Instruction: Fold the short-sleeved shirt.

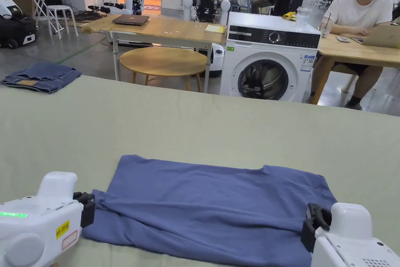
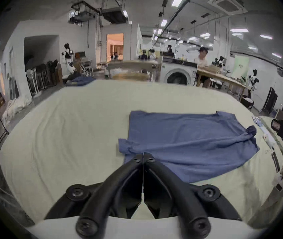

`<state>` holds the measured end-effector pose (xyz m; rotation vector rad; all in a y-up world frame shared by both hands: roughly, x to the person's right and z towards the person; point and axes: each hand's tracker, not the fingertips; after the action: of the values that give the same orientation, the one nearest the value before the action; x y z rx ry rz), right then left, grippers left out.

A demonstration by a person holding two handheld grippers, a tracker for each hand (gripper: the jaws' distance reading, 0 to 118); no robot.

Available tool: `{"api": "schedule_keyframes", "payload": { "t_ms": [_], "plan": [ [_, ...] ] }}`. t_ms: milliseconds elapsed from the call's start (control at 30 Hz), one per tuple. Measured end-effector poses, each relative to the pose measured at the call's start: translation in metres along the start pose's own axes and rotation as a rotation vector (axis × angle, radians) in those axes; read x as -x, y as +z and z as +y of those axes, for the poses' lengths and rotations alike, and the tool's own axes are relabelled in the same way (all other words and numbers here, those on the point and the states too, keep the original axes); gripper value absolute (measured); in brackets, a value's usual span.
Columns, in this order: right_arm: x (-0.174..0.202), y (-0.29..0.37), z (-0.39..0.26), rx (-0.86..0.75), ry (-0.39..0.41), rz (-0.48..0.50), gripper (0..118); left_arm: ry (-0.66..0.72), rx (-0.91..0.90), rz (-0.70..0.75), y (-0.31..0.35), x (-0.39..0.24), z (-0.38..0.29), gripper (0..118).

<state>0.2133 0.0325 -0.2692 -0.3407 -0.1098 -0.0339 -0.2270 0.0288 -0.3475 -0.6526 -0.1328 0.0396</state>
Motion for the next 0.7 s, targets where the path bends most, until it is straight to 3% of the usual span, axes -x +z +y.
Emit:
{"api": "schedule_keyframes", "payload": {
  "t_ms": [233, 267, 333, 367, 433, 467, 600, 700],
  "plan": [
    [-0.004, -0.005, -0.011, 0.059, 0.023, 0.003, 0, 0.076, 0.293, -0.063, -0.074, 0.034, 0.024, 0],
    [-0.007, -0.007, -0.012, 0.067, 0.025, -0.002, 0, 0.074, 0.333, -0.066, -0.085, 0.037, 0.027, 11],
    [-0.01, -0.008, -0.015, 0.082, 0.029, -0.008, 0, 0.085, 0.409, -0.035, -0.106, 0.044, 0.028, 48],
    [-0.012, -0.008, -0.017, 0.09, 0.028, -0.014, 0, 0.08, 0.44, -0.032, -0.116, 0.045, 0.028, 46],
    [-0.016, -0.009, -0.019, 0.104, 0.03, -0.022, 0, 0.064, 0.522, 0.031, -0.134, 0.043, 0.023, 64],
    [-0.018, -0.009, -0.021, 0.109, 0.03, -0.027, 0, 0.047, 0.58, 0.05, -0.142, 0.04, 0.018, 65],
    [-0.028, -0.01, -0.027, 0.14, 0.032, -0.047, 0, 0.008, 0.547, 0.081, -0.139, 0.026, 0.013, 63],
    [-0.037, -0.012, -0.031, 0.158, 0.022, -0.061, 0, -0.066, 0.532, 0.057, -0.134, 0.012, 0.008, 28]
  ]
}}
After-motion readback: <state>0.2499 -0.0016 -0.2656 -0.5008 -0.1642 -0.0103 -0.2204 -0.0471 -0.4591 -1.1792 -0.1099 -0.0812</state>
